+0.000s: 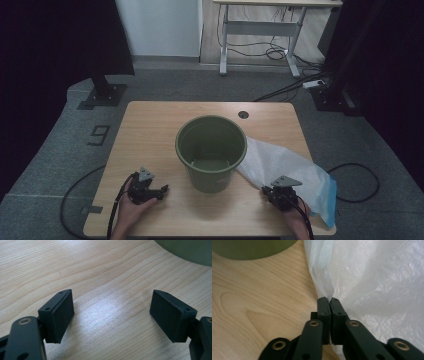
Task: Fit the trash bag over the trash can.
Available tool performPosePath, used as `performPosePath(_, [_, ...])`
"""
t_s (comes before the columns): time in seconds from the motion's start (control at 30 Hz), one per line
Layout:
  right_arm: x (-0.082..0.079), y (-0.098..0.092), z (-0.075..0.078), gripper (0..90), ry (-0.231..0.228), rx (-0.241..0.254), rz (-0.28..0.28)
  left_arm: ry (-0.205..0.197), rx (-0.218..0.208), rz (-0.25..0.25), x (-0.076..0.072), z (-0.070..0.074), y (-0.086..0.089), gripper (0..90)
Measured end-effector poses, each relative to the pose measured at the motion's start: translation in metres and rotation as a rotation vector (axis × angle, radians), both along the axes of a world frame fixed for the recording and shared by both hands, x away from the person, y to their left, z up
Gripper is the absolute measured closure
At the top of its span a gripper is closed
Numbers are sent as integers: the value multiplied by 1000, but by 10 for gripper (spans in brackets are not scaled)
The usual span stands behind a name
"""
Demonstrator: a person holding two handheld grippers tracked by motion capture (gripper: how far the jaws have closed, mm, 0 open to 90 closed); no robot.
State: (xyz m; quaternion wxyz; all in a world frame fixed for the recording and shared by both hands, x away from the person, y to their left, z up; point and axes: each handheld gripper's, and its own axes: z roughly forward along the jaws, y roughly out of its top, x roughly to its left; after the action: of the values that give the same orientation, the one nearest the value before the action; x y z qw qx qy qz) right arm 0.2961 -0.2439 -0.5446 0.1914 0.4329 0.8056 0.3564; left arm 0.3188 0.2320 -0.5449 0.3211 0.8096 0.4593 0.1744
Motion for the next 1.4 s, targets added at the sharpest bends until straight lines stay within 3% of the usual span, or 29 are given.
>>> performPosePath(0.03, [1, 2, 1, 615, -6, 27, 9, 1, -1, 1, 0, 0, 0, 190])
performPosePath(0.07, [3, 3, 2, 545, -3, 44, 11, 1, -2, 2, 1, 0, 0, 189])
performPosePath(0.1, [3, 3, 2, 545, -3, 44, 11, 1, -2, 2, 1, 0, 0, 188])
performPosePath(0.13, [11, 9, 5, 434, 7, 98, 10, 1, -1, 2, 1, 0, 0, 187])
performPosePath(0.3, [32, 35, 4, 382, -43, 54, -17, 1, -1, 2, 1, 0, 0, 187])
performPosePath(0.47, [48, 52, -3, 400, -55, -9, -23, 1, -1, 2, 1, 0, 0, 187])
performPosePath(0.6, [56, 56, -7, 429, -41, 3, -29, 1, -1, 2, 1, 0, 0, 187])
performPosePath(0.63, [60, 57, -7, 551, -43, 8, -29, 1, -1, 2, 1, 0, 0, 187])
performPosePath(0.7, [60, 57, -6, 680, -46, 14, -14, 1, -1, 2, 1, 0, 0, 187])
performPosePath(0.73, [60, 57, -6, 680, -46, 14, -14, 1, -1, 2, 1, 0, 0, 187])
performPosePath(0.87, [60, 56, -5, 876, -47, -6, 4, 1, -1, 2, 1, 0, 0, 187])
performPosePath(0.97, [59, 51, -2, 886, -61, 10, -6, 1, -1, 2, 1, 0, 0, 187])
performPosePath(1.07, [53, 39, 10, 887, -117, 61, -43, 1, -1, 3, 1, 0, 0, 187])
performPosePath(1.3, [42, 21, 28, 887, -197, 132, -93, 1, -1, 2, 1, 0, 0, 187])
performPosePath(1.4, [40, 17, 32, 887, -212, 150, -105, 1, -1, 2, 1, 0, 0, 187])
